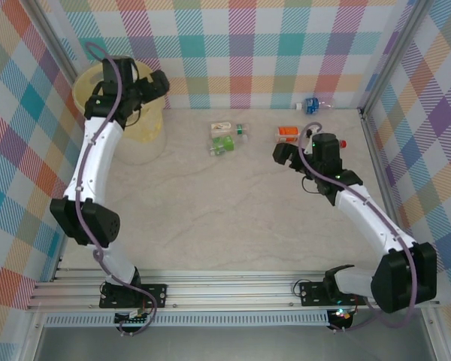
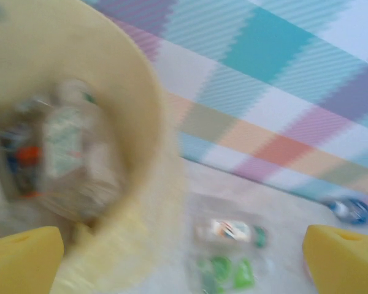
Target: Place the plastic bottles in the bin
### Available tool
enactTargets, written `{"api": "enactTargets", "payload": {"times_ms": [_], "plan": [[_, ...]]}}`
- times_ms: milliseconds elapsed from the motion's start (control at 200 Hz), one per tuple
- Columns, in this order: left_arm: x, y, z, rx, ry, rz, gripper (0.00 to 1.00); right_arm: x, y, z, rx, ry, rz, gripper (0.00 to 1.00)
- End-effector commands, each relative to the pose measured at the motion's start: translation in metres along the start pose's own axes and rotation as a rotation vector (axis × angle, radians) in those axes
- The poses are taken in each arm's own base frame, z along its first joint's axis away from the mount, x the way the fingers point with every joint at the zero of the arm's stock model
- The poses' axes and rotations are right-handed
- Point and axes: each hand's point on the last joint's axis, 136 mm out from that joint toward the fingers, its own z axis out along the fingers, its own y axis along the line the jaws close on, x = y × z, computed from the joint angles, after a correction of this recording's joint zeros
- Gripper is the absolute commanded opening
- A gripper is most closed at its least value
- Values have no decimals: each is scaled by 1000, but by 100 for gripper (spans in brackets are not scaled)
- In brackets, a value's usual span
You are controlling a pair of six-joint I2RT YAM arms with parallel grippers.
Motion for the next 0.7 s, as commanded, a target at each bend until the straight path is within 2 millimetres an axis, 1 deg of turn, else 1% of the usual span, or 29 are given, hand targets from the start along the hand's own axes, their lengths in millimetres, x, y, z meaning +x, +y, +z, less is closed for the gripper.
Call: {"api": "enactTargets", "payload": {"times_ms": [0,80,170,235,295,355,445,535,610,695], "plan": [[5,-46,-16,233,-5,-46,100,-10,-30,8,63,32,144,100],[25,-65,-18,329,44,-68,100,-14,-59,16,137,37,217,100],[45,-80,-20,399,86,-89,100,-21,-85,25,192,44,298,100],[58,-88,-23,439,113,-99,100,-25,-103,31,236,46,354,100],[70,-91,-23,450,138,-104,100,-28,-118,39,287,45,419,100],[83,-90,-22,446,160,-106,100,-26,-131,48,329,52,515,100],[98,-87,-19,436,196,-101,100,-29,-136,68,337,68,613,100],[108,-81,-17,408,226,-87,100,-35,-140,90,353,94,684,100],[116,-75,-16,387,244,-75,100,-33,-153,103,419,96,769,100],[120,-69,-18,364,248,-58,100,-30,-168,114,490,73,841,98]]}}
